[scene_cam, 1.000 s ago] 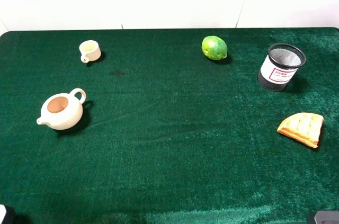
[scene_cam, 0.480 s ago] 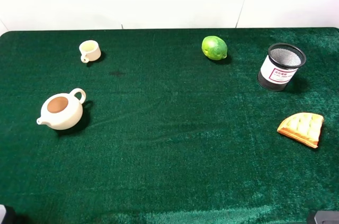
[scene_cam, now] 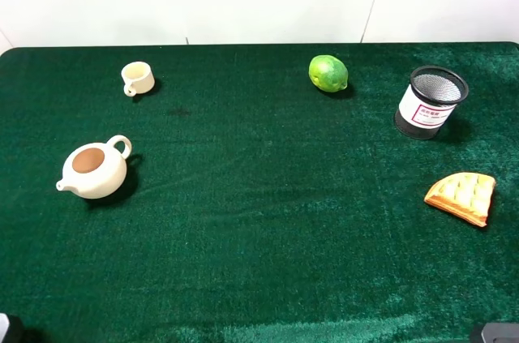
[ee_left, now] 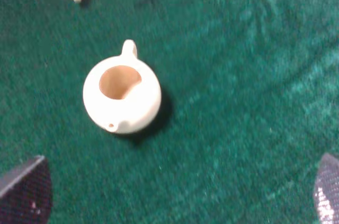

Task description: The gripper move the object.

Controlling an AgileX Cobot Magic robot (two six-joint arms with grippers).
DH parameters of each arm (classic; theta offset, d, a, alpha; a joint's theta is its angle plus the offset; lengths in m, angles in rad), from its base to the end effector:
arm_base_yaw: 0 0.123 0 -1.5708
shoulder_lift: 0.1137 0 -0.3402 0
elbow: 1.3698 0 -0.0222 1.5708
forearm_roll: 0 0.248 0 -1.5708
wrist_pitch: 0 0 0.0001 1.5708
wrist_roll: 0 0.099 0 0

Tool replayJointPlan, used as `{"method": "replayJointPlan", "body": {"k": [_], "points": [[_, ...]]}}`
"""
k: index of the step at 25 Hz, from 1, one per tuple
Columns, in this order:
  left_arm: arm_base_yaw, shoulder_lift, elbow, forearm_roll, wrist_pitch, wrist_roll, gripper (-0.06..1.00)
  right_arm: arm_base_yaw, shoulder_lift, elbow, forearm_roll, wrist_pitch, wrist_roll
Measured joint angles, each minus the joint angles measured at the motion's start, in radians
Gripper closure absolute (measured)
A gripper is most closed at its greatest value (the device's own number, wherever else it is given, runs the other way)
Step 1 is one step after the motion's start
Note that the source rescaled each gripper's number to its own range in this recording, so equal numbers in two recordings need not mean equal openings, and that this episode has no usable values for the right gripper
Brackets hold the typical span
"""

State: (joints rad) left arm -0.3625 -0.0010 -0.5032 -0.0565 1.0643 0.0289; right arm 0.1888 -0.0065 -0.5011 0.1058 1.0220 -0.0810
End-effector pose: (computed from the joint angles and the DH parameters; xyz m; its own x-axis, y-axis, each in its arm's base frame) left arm -0.0546 0.0155 0.2729 -0.4246 0.1626 -0.8906 0.3959 0.9180 -0.0212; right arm -0.0562 -0.0016 0.2761 -0.3976 -0.1020 -0.9119 -0.2778 0.9605 0.0137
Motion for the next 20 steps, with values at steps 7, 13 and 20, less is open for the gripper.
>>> {"method": "replayJointPlan", "body": {"k": [7,13,20], "points": [[0.087,-0.006,0.000,0.008,0.000,-0.008,-0.06,0.000,0.000,0.000,0.001,0.000,0.000],[0.157,-0.006,0.000,0.006,0.000,-0.008,-0.06,0.000,0.000,0.000,0.001,0.000,0.000],[0.159,-0.006,0.000,0.006,0.000,-0.008,-0.06,0.000,0.000,0.000,0.001,0.000,0.000]]}}
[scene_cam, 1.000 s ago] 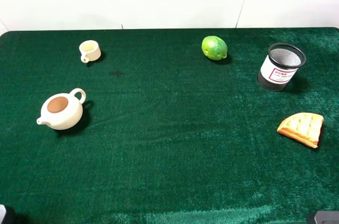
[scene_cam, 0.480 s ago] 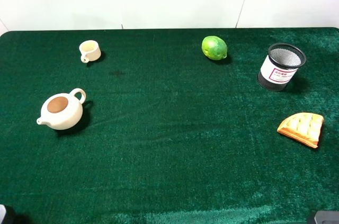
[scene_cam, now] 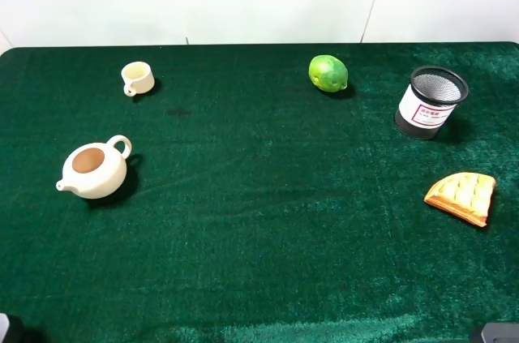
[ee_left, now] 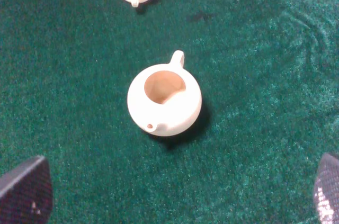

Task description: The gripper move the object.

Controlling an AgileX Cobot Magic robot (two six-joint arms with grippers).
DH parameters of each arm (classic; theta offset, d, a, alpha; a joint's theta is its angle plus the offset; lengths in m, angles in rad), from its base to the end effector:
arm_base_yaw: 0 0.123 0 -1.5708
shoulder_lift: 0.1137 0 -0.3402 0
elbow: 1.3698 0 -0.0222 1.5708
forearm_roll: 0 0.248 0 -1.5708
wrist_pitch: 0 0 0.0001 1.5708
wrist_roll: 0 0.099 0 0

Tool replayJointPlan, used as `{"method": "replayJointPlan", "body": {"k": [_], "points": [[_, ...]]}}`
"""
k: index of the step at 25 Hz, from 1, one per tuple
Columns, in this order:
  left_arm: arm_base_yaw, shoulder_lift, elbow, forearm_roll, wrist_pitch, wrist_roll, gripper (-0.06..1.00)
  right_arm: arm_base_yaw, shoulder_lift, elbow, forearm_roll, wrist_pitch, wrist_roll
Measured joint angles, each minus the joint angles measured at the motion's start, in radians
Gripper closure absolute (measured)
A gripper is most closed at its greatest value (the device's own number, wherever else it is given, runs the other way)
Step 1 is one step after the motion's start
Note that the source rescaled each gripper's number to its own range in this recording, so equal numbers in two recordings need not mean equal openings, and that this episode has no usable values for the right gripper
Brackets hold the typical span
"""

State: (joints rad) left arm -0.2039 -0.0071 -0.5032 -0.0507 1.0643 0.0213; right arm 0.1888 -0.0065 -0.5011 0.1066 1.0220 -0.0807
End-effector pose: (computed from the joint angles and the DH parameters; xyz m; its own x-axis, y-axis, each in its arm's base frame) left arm -0.0571 0.0073 0.2725 -0.4409 0.0878 -0.8932 0.2396 0.9706 -0.0229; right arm -0.0562 -0.0016 0.2761 -0.3978 -0.1013 -0.9119 -0.2782 0.9604 0.0147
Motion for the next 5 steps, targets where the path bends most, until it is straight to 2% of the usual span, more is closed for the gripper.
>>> {"method": "replayJointPlan", "body": {"k": [5], "points": [[0.000,0.000,0.000,0.000,0.000,0.000,-0.06,0.000,0.000,0.000,0.000,0.000,0.000]]}}
